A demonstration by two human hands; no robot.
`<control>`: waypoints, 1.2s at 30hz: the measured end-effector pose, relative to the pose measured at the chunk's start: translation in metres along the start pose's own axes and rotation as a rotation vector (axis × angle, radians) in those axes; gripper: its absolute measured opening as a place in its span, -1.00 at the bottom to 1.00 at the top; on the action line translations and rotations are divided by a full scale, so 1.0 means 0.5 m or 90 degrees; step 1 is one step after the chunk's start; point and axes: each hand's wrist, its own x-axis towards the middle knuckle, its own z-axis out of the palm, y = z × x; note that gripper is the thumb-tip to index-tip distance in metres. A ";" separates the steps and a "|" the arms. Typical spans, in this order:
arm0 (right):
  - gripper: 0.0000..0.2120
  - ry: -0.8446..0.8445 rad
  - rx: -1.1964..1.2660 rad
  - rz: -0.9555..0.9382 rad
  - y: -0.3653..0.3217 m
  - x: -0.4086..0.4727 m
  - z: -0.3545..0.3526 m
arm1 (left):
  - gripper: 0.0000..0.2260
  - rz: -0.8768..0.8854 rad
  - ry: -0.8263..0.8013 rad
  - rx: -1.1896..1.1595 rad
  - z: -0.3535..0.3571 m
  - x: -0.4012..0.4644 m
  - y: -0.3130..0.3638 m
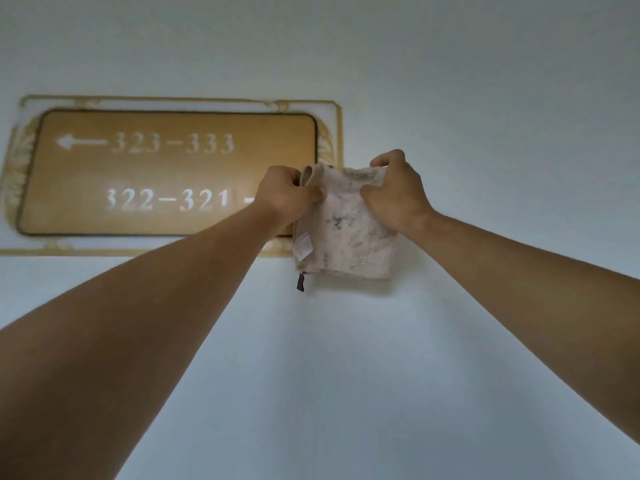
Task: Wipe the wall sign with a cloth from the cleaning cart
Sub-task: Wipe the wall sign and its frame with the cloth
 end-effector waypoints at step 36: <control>-0.34 0.248 -0.245 -0.211 0.058 -0.019 0.232 | -0.75 0.333 0.432 -0.161 0.067 0.095 -0.111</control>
